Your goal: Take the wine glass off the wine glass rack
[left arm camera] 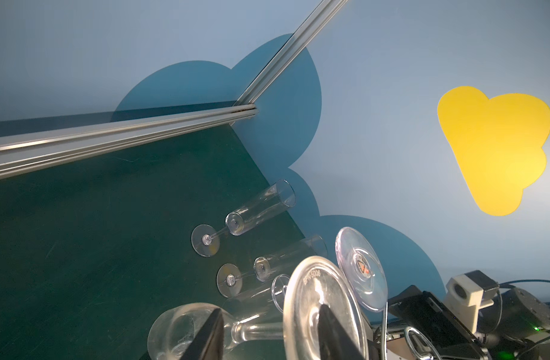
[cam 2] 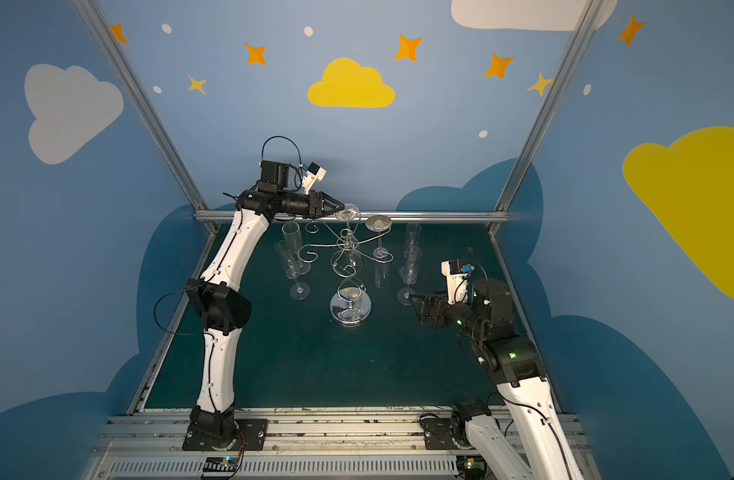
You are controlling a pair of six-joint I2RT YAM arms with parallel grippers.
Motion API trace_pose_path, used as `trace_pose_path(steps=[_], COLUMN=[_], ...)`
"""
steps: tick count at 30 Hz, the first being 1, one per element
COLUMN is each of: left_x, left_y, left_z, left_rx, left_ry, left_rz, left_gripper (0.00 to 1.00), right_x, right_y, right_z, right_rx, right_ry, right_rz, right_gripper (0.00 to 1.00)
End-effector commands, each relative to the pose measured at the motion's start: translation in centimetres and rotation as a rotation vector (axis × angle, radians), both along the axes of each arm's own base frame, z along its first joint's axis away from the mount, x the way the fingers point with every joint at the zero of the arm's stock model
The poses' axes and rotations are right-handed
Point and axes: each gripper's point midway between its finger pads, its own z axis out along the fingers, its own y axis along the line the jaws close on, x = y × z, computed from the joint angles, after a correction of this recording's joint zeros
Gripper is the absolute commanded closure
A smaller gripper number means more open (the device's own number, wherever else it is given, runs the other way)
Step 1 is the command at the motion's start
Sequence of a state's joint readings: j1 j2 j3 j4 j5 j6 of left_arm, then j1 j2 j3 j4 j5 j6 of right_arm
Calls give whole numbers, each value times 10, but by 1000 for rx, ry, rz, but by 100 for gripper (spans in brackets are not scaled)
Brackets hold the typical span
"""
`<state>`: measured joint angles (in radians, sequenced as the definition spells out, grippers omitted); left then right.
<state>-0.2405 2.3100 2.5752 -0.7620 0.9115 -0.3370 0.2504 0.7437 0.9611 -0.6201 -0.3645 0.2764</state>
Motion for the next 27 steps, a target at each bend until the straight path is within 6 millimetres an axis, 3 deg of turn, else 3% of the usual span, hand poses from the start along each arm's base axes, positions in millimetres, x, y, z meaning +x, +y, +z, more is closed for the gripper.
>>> trace_pose_path(steps=[1, 27], left_x=[-3, -17], left_y=[0, 1], left_z=[6, 21], left_rx=[27, 78], left_ry=[-36, -94], left_rz=[7, 23], left_gripper=[58, 89], right_x=[-3, -13], right_y=[2, -5], right_z=[7, 5], right_rx=[10, 7], right_ry=[-17, -36], right_rz=[10, -15], right_gripper=[19, 19])
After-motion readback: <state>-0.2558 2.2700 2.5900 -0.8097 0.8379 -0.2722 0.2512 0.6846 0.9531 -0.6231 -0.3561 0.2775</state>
